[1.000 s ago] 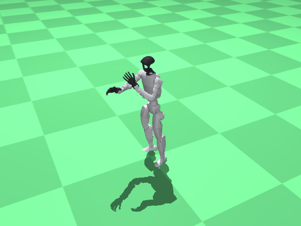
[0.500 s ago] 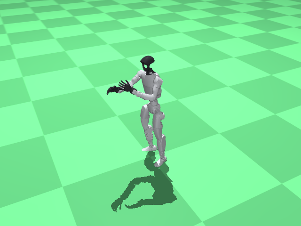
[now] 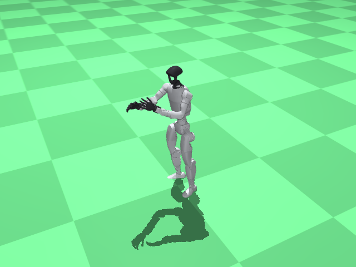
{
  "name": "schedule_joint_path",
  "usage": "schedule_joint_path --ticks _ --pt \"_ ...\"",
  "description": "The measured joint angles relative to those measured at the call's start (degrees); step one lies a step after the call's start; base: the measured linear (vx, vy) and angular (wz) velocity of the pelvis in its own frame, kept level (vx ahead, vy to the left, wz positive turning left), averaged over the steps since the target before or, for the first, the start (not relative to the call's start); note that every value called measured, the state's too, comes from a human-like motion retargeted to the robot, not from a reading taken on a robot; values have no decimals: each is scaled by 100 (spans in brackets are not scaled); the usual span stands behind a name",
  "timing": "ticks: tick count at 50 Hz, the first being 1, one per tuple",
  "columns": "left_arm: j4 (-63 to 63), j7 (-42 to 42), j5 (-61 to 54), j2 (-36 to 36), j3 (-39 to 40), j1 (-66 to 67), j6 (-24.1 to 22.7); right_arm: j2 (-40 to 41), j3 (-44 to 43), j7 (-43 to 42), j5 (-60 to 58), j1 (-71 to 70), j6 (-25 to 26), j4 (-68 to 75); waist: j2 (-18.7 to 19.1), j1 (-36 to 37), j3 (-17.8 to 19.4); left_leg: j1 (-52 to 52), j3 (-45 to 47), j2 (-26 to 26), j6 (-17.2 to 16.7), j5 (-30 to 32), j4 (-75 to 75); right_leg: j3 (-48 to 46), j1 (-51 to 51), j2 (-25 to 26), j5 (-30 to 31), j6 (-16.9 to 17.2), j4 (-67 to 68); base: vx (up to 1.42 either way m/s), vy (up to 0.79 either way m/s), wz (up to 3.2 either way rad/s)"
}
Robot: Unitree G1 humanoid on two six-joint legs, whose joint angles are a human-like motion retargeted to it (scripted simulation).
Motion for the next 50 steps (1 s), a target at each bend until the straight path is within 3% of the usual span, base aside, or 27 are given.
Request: schedule_joint_path --ticks 2,5,8,12,15,20,22,26,28,31,35,38,41,45,50 --pt "238 -32 -109 64 -138 322 -62 -42 60 -46 -30 18 -53 -55 -22 -13 -5 -12 9 0 2 7 -2 7 -17 0 1 -1 -1 0 0 0" --pt "-667 234 219 248 318 229 -335 -136 146 83 -166 99 -82 -76 -42 13 -63 -23 25 13 -14 4 -1 24 -35 15 10 -3 -9 0 0 0" --pt "-1655 477 850 568 993 -820 -236 -148 115 396 -316 195 49 49 -36 59 -173 -21 39 33 -35 -11 5 33 -27 41 20 7 -32 0 0 0" --pt "-2469 1779 1995 938 1489 -2665 156 -80 -41 447 -380 201 117 106 -18 56 -228 0 46 55 -37 -24 5 43 -9 66 20 -5 -45 0 0 0" --pt "-2862 2286 2506 808 1648 -3283 351 20 -135 415 -491 215 116 53 -37 17 -228 20 47 64 -42 -43 18 44 16 73 10 -11 -44 0 0 0" --pt "-2632 1630 2121 79 1397 -1864 87 55 0 337 -500 59 56 57 -56 -59 -126 47 27 55 -35 -62 45 40 35 45 -35 -21 30 0 0 0" --pt "-1799 931 1445 -47 795 -812 -99 70 100 229 -480 15 -6 74 -78 -98 -115 42 13 41 -15 -60 51 31 27 24 -52 -12 58 0 0 0" --pt "268 -131 -105 224 -345 339 57 29 194 -61 -174 -2 -24 -36 -136 -164 -72 31 5 16 25 -34 27 10 3 -8 -76 2 84 0 0 0" --pt "323 10 -261 270 -345 578 -105 -17 243 -120 -163 46 -89 -103 -165 -169 -73 21 14 18 25 -31 23 18 -10 -2 -67 -1 73 0 0 0" --pt "-773 356 265 276 458 238 -352 -52 219 102 -240 212 -104 -91 -206 -114 -145 6 37 40 -5 -43 25 39 -20 31 -42 -1 31 0 0 0" --pt "-2018 1003 1274 334 1327 -1463 -179 32 107 449 -364 359 59 144 -237 -33 -284 -2 70 76 -42 -63 26 65 -16 85 -3 5 -44 0 0 0" --pt "-2590 1859 1934 342 1522 -2746 111 109 -11 434 -333 339 114 174 -249 -27 -286 3 91 92 -45 -70 19 81 -12 111 17 -1 -80 0 0 0" --pt "-2906 2179 2206 45 1489 -3024 186 165 -36 342 -411 294 109 110 -272 -36 -238 13 107 99 -49 -82 24 98 -9 119 24 2 -85 0 0 0" --pt "-2458 1579 1434 -358 1043 -1809 -104 159 147 251 -223 138 49 61 -281 -55 -110 43 117 92 -21 -91 36 125 -6 101 9 -6 -31 0 0 0" --pt "19 169 -118 1 -161 188 -49 163 165 -94 -74 67 -55 -78 -315 -121 26 62 123 57 49 -83 24 132 -42 43 -37 21 75 0 0 0"
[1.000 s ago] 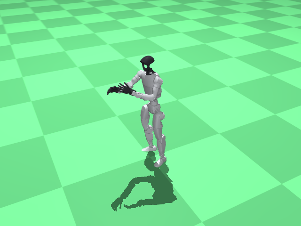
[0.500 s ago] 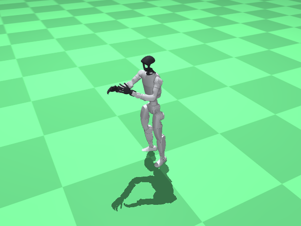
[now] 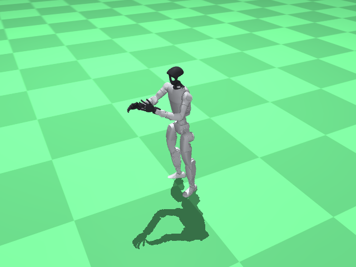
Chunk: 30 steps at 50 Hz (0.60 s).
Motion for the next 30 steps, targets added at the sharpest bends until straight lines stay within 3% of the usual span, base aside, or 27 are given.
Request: schedule_joint_path --ticks 2,5,8,12,17,20,25,30 --pt "392 -70 -279 -6 -155 429 -21 -25 -7 -81 27 25 -46 -93 -12 -15 36 0 6 -4 9 -2 -1 8 -17 -10 -7 -1 29 0 0 0" --pt "-361 151 -124 -33 206 548 -321 -93 -2 -48 20 134 -118 -174 -23 8 28 -2 14 2 -5 -12 2 23 -38 -10 -10 -9 62 0 0 0" --pt "-1533 274 567 113 808 -340 -322 -127 -4 243 -82 273 -39 -71 -15 65 -78 -4 19 17 -39 -30 9 25 -39 4 -3 -1 59 0 0 0" --pt "-2634 1370 1721 237 1307 -2229 -79 -109 -47 449 -231 310 61 39 4 91 -180 4 21 33 -63 -46 10 29 -23 26 9 -15 37 0 0 0" --pt "-2594 2155 2360 50 1481 -2866 53 -71 -122 320 -316 287 -24 1 18 123 -199 35 30 33 -69 -69 20 39 18 31 11 -11 8 0 0 0" --pt "-1635 1524 1520 -177 970 -1871 -233 -84 -47 252 -201 151 -74 42 37 168 -151 57 28 13 -38 -77 32 46 39 8 -1 -1 22 0 0 0" --pt "778 -39 -222 80 -310 -549 70 -87 -34 -9 99 37 5 -14 36 170 -125 46 10 -27 18 -57 18 17 19 -41 -32 11 57 0 0 0" --pt "-396 451 252 185 363 -879 -264 -133 -36 116 15 138 3 39 9 205 -207 13 -12 -9 -17 -58 20 -6 7 -22 -20 -17 44 0 0 0"
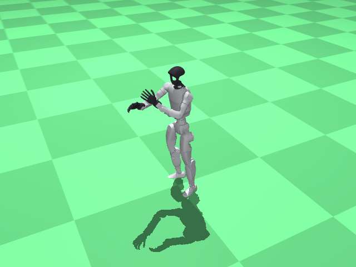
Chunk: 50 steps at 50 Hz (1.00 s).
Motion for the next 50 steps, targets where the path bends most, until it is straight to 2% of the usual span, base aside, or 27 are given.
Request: schedule_joint_path --ticks 3,7,10,12,15,18,19,20,23,26,30,33,35,38,40,42,44,46,50 --pt "-1063 455 841 246 504 -1220 72 3 6 224 -93 74 82 140 -6 25 -91 -17 -18 19 -29 -6 3 -21 7 24 14 -7 -28 0 0 0" --pt "-2128 1731 2050 296 951 -2840 476 64 -152 244 -135 31 112 197 6 -5 -67 -25 -49 30 -48 -4 -3 -51 22 39 21 -28 -44 0 0 0" --pt "-2511 2071 2508 -157 1200 -2882 563 145 -314 171 -290 28 93 191 7 -13 -13 -20 -72 29 -73 -10 3 -72 45 36 20 -32 -47 0 0 0" --pt "-2408 1832 2286 -521 1198 -2124 391 123 -325 92 -270 -28 55 212 41 2 65 -5 -91 16 -75 -7 3 -87 61 18 7 -30 -22 0 0 0" --pt "-1364 761 1032 -685 513 -384 37 105 -181 -3 -79 -97 -11 243 80 -21 132 0 -124 -16 -39 9 4 -108 75 -18 -2 -22 1 0 0 0" --pt "484 -401 -406 -277 -447 596 357 53 -80 -135 191 -132 45 209 107 -62 185 -5 -145 -49 4 40 -15 -141 69 -56 -14 0 22 0 0 0" --pt "778 -554 -669 -188 -630 778 407 30 -49 -165 231 -129 47 189 116 -72 195 -8 -148 -54 12 46 -18 -146 66 -62 -13 6 24 0 0 0" --pt "931 -599 -862 -111 -751 934 407 4 -21 -202 259 -119 36 163 124 -80 203 -11 -149 -57 18 52 -20 -148 63 -66 -9 10 24 0 0 0" --pt "-240 -272 -556 46 -161 876 -3 -69 -9 -67 154 23 -16 84 123 -56 167 -17 -143 -46 3 49 -16 -137 55 -52 9 10 17 0 0 0" --pt "-1345 -141 239 224 629 -136 52 -61 -30 334 -79 187 105 135 120 -23 65 -26 -134 -23 -29 36 -5 -134 58 -24 25 16 -9 0 0 0" --pt "-2038 1294 1329 317 1076 -1905 314 32 -60 346 -159 182 153 180 130 -44 43 -27 -134 -3 -43 39 -13 -134 67 5 40 -8 -41 0 0 0" --pt "-2183 1832 1800 61 1158 -2282 428 108 -86 243 -272 173 103 100 111 -67 55 -20 -139 2 -58 37 -9 -142 89 14 42 -19 -64 0 0 0" --pt "-2098 1702 1764 -191 1078 -2025 328 102 -37 214 -306 119 58 38 103 -70 91 -18 -148 1 -64 35 -2 -149 101 12 37 -27 -66 0 0 0" --pt "-1409 600 964 -407 612 -980 -60 47 58 239 -299 33 -24 -53 100 -80 137 -18 -173 -13 -54 38 12 -169 116 -7 20 -29 -50 0 0 0" --pt "-510 -41 239 -223 111 -368 -42 5 54 101 -158 20 -47 -153 96 -90 154 -21 -190 -28 -36 53 4 -192 117 -25 8 -22 -41 0 0 0" --pt "526 -521 -399 -17 -507 -61 197 -28 49 -36 14 -12 -11 -223 84 -103 175 -25 -206 -42 -16 73 -9 -215 115 -41 -1 -14 -32 0 0 0" --pt "1008 -638 -696 95 -846 111 276 -54 21 -140 109 -24 -9 -277 72 -111 189 -32 -215 -48 -7 87 -18 -228 110 -47 -2 -10 -30 0 0 0" --pt "676 -425 -632 125 -717 156 86 -71 -27 -173 122 20 -54 -317 55 -103 174 -39 -217 -41 -14 91 -21 -229 105 -38 5 -13 -37 0 0 0" --pt "-840 -133 284 81 251 -734 -113 -63 -112 171 -5 181 -7 -249 8 -35 63 -50 -202 -6 -63 73 -12 -220 102 3 20 -15 -65 0 0 0"
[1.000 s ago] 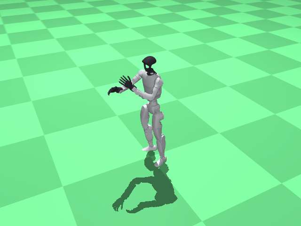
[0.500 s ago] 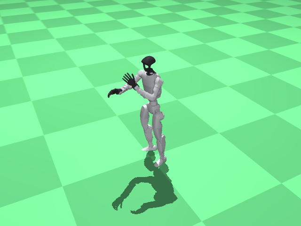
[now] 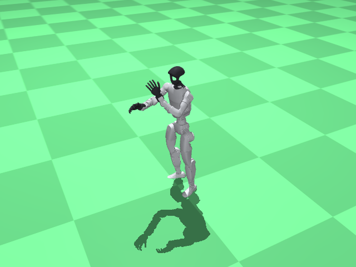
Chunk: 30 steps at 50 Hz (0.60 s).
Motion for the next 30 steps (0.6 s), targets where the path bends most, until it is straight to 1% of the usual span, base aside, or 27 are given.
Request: schedule_joint_path --ticks 2,5,8,10,12,13,15,17,18,20,22,24,26,30 --pt "-639 530 598 -15 338 -833 60 28 17 113 -80 8 49 98 -10 22 -51 -1 12 17 -13 -9 3 15 -1 22 10 -8 -18 0 0 0" --pt "-1425 1601 1511 -1 709 -1989 311 103 -59 57 -127 1 71 158 -11 29 -85 6 32 34 -18 -20 1 35 0 44 18 -25 -39 0 0 0" --pt "-1758 2015 2198 -226 898 -2183 511 174 -169 -4 -357 -35 50 142 -11 41 -45 15 48 40 -27 -36 11 55 3 49 11 -37 -36 0 0 0" --pt "-1673 1859 2239 -377 995 -1703 442 186 -224 -25 -450 -72 16 121 3 58 5 24 53 36 -28 -43 19 63 8 41 1 -44 -23 0 0 0" --pt "-1235 1213 1654 -397 807 -787 187 182 -132 7 -295 -144 -24 105 39 41 55 30 45 23 -8 -37 25 69 8 23 -10 -63 1 0 0 0" --pt "-891 802 1259 -397 581 -274 74 191 -91 -9 -295 -171 -35 106 51 26 73 26 37 13 2 -33 28 65 6 10 -15 -62 12 0 0 0" --pt "37 154 407 -103 86 557 111 164 -57 -175 -137 -186 -33 62 90 1 111 19 25 -11 28 -11 14 46 -4 -17 -25 -56 29 0 0 0" --pt "1086 -470 -419 180 -543 935 357 126 24 -271 41 -213 36 60 116 -34 137 9 10 -34 49 17 -6 25 -18 -44 -33 -54 45 0 0 0" --pt "1431 -627 -674 284 -787 1028 419 98 58 -306 88 -223 50 61 129 -50 148 4 4 -43 55 30 -16 17 -27 -54 -35 -53 53 0 0 0" --pt "1456 -490 -815 448 -944 1151 294 40 101 -395 101 -187 2 41 159 -70 142 -6 0 -52 55 48 -29 13 -41 -62 -27 -58 54 0 0 0" --pt "830 -202 -567 528 -602 1004 63 0 64 -322 46 -85 -32 24 180 -62 104 -15 3 -51 39 54 -37 18 -53 -58 -18 -61 48 0 0 0" --pt "150 -42 -168 600 -93 534 14 0 -9 -156 -13 34 12 56 200 -40 46 -21 14 -43 14 52 -39 25 -59 -46 -6 -56 34 0 0 0" --pt "-445 331 289 681 333 -156 36 23 -50 -26 -85 111 77 132 222 -21 -14 -25 27 -34 -5 47 -40 38 -63 -31 8 -53 13 0 0 0" --pt "-1415 1552 1351 832 877 -1649 312 85 -83 55 -141 135 137 217 263 -34 -78 -28 52 -19 -22 41 -47 61 -67 -5 33 -64 -29 0 0 0"
